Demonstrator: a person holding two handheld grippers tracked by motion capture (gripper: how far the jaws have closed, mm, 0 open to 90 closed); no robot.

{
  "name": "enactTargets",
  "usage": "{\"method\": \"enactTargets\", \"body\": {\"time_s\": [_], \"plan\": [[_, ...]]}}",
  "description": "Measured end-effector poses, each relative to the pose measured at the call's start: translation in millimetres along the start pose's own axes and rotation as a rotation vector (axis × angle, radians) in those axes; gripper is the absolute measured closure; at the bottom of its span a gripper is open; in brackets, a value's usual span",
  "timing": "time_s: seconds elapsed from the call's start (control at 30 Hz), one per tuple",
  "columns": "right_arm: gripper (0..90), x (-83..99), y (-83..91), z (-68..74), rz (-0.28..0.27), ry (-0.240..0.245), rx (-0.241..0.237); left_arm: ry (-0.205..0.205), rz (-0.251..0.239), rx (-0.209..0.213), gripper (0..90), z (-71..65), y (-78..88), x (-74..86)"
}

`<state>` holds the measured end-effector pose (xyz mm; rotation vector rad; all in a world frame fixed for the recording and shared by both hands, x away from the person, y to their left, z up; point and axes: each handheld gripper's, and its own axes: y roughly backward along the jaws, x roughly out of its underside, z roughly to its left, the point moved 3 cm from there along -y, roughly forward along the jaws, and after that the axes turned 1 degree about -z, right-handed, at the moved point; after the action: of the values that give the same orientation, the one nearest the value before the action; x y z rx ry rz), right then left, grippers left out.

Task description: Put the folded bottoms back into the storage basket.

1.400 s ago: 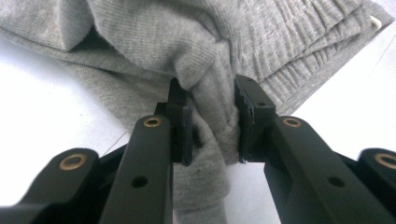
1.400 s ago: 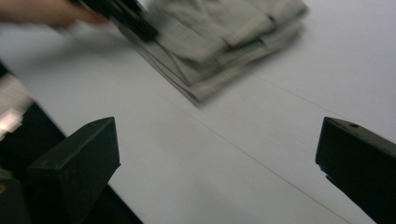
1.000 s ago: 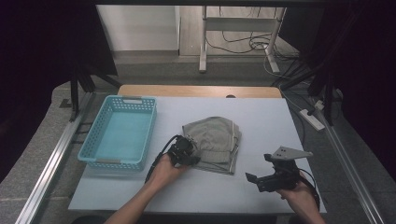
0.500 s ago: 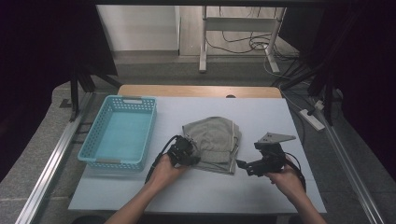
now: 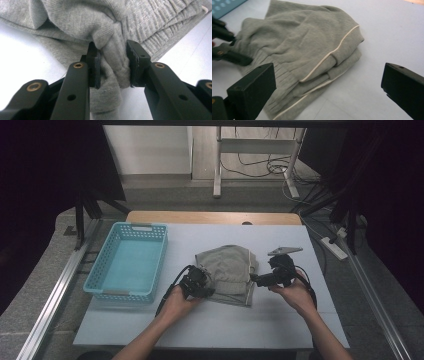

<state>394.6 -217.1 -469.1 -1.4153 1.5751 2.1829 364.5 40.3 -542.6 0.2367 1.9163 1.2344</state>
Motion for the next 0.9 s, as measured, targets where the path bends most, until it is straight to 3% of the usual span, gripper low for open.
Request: {"method": "enactTargets", "body": {"time_s": [0.17, 0.57, 0.83, 0.9], "plan": [[0.0, -5.6, -15.9, -4.6, 0.041, 0.002, 0.039, -0.001, -0.002, -0.002, 65.6, -0.3, -0.1, 0.1], [0.1, -24.5, -56.1, -17.5, 0.112, -0.013, 0.075, -0.016, 0.006, -0.006, 64.9, -0.8, -0.1, -0.5], [1.0, -36.8, -79.9, -27.2, 0.137, -0.024, 0.092, -0.022, 0.007, -0.016, 64.1, -2.0, -0.3, -0.7], [5.0, -37.3, -87.1, -29.6, 0.14, -0.022, 0.107, -0.018, 0.006, -0.015, 64.1, -2.2, -0.4, -0.7]]}}
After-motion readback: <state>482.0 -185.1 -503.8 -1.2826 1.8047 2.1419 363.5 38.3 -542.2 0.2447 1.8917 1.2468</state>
